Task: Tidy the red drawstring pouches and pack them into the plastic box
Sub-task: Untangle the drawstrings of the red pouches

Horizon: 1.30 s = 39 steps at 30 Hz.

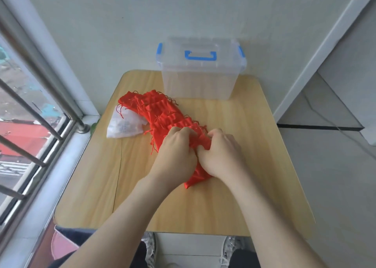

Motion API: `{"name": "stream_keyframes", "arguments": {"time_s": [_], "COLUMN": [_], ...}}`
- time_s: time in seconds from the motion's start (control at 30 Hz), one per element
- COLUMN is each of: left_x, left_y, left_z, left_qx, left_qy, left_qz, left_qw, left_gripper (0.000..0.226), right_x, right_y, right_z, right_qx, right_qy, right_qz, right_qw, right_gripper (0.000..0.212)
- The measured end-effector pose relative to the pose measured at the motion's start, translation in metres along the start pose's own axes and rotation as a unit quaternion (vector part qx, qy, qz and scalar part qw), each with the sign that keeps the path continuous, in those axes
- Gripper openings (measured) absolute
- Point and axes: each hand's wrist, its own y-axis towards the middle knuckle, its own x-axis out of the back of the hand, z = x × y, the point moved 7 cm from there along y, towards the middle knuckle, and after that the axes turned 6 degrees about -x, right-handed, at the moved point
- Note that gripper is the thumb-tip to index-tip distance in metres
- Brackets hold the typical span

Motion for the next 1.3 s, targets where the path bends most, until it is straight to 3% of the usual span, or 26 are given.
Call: {"name": "stream_keyframes", "arguments": {"time_s": [0.13,0.33,0.5,0.63,0.73,0.83,0.9,0.97,1.1,1.3], "left_x": [-0.001,-0.004,-0.007,-0.005,-0.007,-0.004,0.008,0.023,0.036,0.041], "left_y": [-0.003,-0.019,-0.010,-0.004,-0.004,-0.002,0.003,0.010,0.018,0.021], "left_z": [0.014,0.006,0.006,0.015,0.014,0.008,0.004,0.000,0.004,0.021], "left_qx": [0.015,0.000,0.013,0.050,0.048,0.038,0.043,0.029,0.059,0.145], "left_qy": [0.021,0.041,0.109,0.098,0.091,0.086,0.011,-0.078,-0.222,-0.342], "left_qz": [0.057,0.142,0.102,0.100,0.127,0.155,0.115,0.016,-0.097,-0.185], "left_qw": [0.998,0.989,0.989,0.989,0.987,0.983,0.992,0.996,0.968,0.910], "left_gripper": [0.044,0.098,0.093,0.098,0.105,0.087,0.073,0.063,0.021,0.022], "right_x": [-0.004,-0.009,0.006,0.020,0.029,0.039,0.042,0.042,0.045,0.045], "right_y": [0.005,0.003,0.002,0.009,0.016,0.019,0.020,0.021,0.023,0.021], "right_z": [-0.013,-0.020,-0.012,-0.012,-0.013,-0.013,-0.009,-0.004,0.011,0.035], "right_qx": [-0.014,0.003,0.058,0.067,0.083,0.109,0.133,0.161,0.197,0.215], "right_qy": [0.003,0.021,0.054,0.076,0.114,0.186,0.237,0.288,0.360,0.425], "right_qz": [0.011,0.012,-0.034,-0.078,-0.096,-0.110,-0.110,-0.095,-0.087,-0.075], "right_qw": [1.000,1.000,0.996,0.992,0.985,0.970,0.956,0.939,0.908,0.876], "right_gripper": [0.052,0.050,0.027,0.009,0.002,0.008,0.009,0.012,0.015,0.021]}}
